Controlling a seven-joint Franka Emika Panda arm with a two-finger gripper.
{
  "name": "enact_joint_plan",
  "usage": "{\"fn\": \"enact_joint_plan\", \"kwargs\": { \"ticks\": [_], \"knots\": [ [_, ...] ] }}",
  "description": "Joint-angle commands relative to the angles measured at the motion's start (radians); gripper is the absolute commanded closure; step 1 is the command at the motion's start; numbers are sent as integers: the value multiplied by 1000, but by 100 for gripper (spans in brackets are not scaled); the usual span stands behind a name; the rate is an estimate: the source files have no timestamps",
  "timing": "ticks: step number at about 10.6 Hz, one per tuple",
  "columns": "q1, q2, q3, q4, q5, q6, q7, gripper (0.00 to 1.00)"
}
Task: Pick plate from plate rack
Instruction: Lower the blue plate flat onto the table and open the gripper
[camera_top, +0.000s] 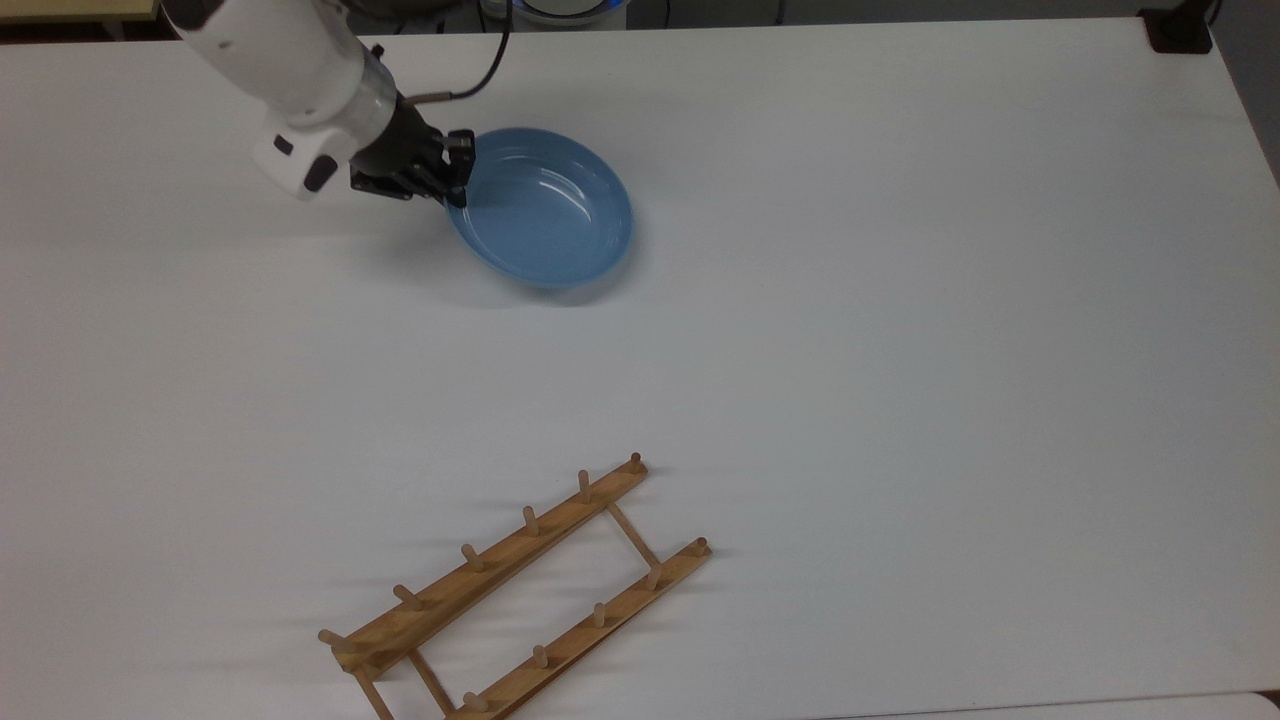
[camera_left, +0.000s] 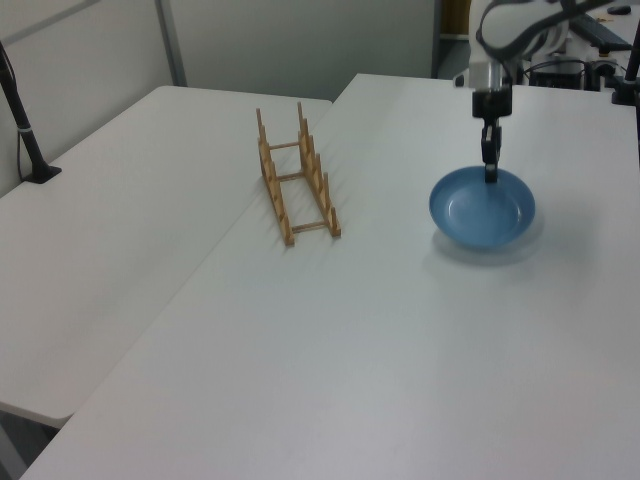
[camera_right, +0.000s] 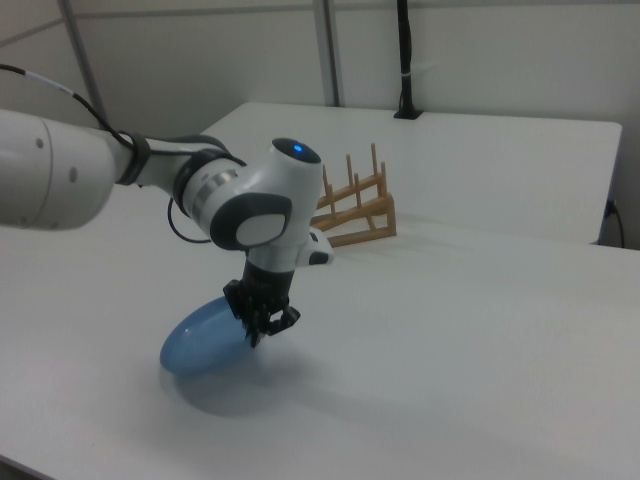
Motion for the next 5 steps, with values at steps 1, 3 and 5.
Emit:
{"fn": "enact_joint_plan", "kwargs": {
  "ticks": [1,3,5],
  "knots": [
    [10,30,2,-24,22,36,-26,100],
    [7,48,-1,-11,17,34,-24,41],
    [5,35,-1,22,23,24,-8,0]
  ]
}}
